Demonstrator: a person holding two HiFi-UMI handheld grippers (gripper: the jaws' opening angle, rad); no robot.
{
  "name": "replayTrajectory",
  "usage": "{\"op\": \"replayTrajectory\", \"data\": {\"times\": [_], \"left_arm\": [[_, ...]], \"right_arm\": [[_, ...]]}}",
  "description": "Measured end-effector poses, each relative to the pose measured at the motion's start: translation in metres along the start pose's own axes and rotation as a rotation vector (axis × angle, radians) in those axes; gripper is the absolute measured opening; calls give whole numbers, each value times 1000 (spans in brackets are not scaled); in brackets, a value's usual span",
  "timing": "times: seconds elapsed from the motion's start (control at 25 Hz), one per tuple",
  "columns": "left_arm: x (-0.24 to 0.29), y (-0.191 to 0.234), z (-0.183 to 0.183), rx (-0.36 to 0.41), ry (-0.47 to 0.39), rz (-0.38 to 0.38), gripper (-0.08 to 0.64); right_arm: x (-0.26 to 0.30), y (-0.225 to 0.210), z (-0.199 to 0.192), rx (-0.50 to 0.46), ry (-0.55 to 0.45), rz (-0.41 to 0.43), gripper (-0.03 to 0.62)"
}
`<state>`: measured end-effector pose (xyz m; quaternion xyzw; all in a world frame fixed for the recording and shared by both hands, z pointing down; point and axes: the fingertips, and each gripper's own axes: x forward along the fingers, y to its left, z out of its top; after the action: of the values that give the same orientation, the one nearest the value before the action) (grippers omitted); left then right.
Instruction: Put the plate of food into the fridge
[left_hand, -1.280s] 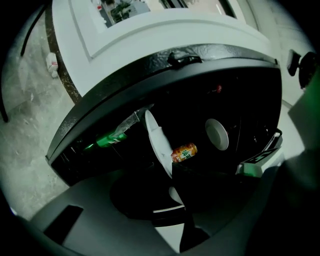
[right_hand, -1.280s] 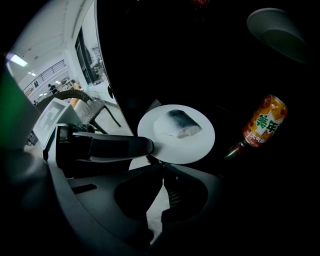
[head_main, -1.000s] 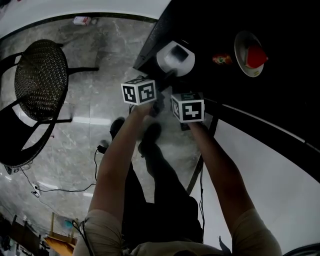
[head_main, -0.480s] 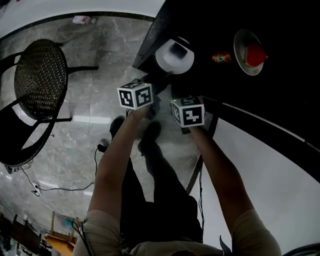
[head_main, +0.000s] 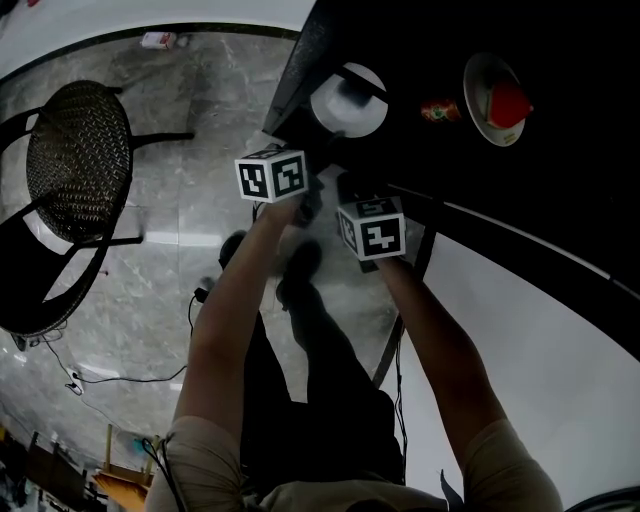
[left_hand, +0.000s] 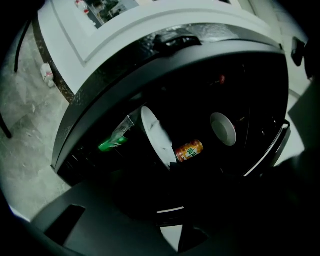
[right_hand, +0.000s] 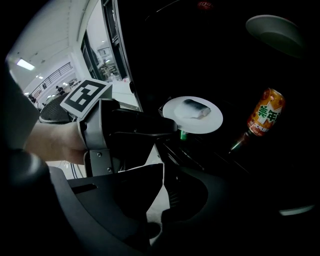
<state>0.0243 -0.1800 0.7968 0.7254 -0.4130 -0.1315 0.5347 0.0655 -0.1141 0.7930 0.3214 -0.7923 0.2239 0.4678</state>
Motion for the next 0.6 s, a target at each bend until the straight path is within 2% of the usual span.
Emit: {"op": "replayTrajectory", "data": {"times": [0.6], "left_arm": [[24,-2,5,-18,35,-4,86]], "right_arm": [[-8,-6,-2,8,-4,-9,23]]}}
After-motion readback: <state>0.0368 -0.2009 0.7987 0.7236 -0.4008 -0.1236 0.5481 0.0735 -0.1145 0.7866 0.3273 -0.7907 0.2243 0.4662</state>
